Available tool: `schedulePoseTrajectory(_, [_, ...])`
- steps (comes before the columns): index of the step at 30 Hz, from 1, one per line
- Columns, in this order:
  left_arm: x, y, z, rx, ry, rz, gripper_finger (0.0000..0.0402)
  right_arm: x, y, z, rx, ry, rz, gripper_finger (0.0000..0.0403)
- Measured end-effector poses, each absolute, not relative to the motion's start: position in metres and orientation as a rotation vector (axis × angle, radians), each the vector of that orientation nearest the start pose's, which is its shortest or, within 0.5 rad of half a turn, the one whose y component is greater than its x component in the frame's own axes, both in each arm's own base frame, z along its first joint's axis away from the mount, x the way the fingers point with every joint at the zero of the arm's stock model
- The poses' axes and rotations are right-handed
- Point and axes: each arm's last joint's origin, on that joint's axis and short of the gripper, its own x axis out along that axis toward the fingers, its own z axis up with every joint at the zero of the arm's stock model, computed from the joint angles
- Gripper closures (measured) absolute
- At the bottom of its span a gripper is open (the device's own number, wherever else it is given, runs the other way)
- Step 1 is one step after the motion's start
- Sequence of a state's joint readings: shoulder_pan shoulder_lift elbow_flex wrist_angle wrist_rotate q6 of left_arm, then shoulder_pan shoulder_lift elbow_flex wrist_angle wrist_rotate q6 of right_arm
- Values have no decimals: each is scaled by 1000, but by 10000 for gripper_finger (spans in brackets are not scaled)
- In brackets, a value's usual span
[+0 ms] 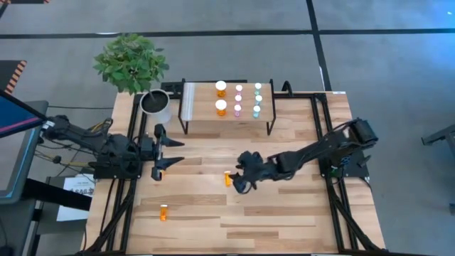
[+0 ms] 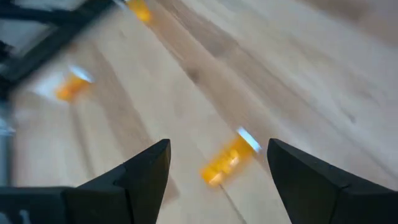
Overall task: Pick and place medicine bottles onto shelf by color
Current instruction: Put the right small orange pill bottle on the shelf
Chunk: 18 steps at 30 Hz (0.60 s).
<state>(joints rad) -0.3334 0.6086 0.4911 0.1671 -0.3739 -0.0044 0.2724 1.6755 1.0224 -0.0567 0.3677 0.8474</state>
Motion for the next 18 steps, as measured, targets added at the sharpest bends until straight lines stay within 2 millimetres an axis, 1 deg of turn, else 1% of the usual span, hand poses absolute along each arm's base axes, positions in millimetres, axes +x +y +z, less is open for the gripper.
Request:
schedulePoseTrajectory(4, [142, -44, 279, -37, -38, 44, 189, 355, 91, 180, 606, 710, -448, 111])
schedulePoseTrajectory(11, [141, -46, 279, -34, -40, 54, 189, 391, 102, 166, 643, 811, -508, 111])
schedulePoseTrajectory(14, [142, -47, 278, -48, -30, 40, 189, 403, 106, 162, 642, 866, -530, 111])
schedulePoseTrajectory(18, [142, -47, 277, -52, -12, 23, 189, 410, 108, 154, 616, 951, -590, 111])
